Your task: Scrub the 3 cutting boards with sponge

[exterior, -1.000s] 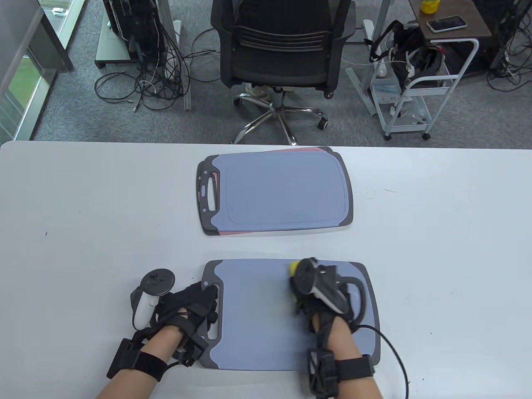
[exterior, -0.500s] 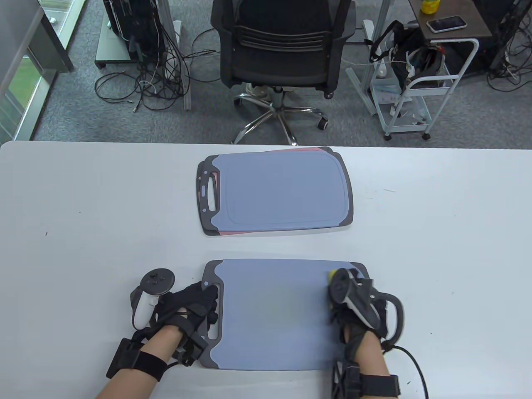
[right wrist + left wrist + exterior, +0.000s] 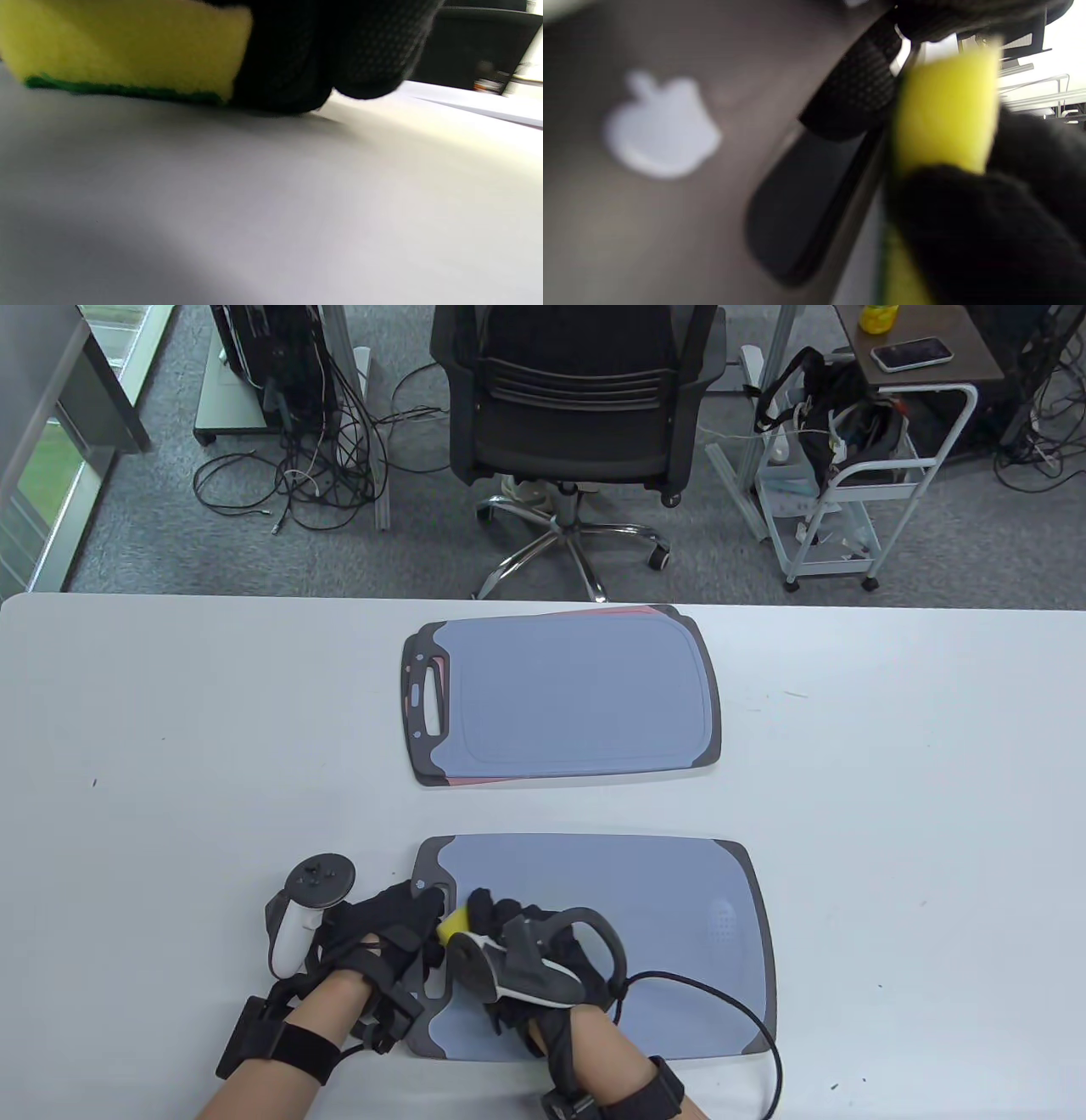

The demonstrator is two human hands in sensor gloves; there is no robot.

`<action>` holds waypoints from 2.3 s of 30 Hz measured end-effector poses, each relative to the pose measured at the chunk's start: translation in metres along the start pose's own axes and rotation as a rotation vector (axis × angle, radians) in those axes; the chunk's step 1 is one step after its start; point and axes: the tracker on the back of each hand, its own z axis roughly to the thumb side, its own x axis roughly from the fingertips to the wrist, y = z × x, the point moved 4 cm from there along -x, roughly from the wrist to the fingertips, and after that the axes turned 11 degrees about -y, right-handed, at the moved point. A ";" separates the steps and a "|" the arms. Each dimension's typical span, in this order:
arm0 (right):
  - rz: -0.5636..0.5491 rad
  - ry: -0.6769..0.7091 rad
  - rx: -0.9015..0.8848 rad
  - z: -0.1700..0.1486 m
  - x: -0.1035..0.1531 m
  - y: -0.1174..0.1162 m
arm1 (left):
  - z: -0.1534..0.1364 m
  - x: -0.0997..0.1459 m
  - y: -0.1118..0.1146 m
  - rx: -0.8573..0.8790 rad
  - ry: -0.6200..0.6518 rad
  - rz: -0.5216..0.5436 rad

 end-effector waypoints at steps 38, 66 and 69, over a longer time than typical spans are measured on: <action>0.170 -0.909 -0.153 -0.287 0.060 -0.042 | 0.001 0.003 -0.001 -0.015 0.006 0.028; 0.149 -0.882 -0.075 -0.286 0.083 -0.045 | 0.003 0.004 0.000 -0.041 0.007 0.044; 0.136 -0.858 -0.124 -0.273 0.078 -0.042 | 0.004 0.004 0.000 -0.051 0.007 0.057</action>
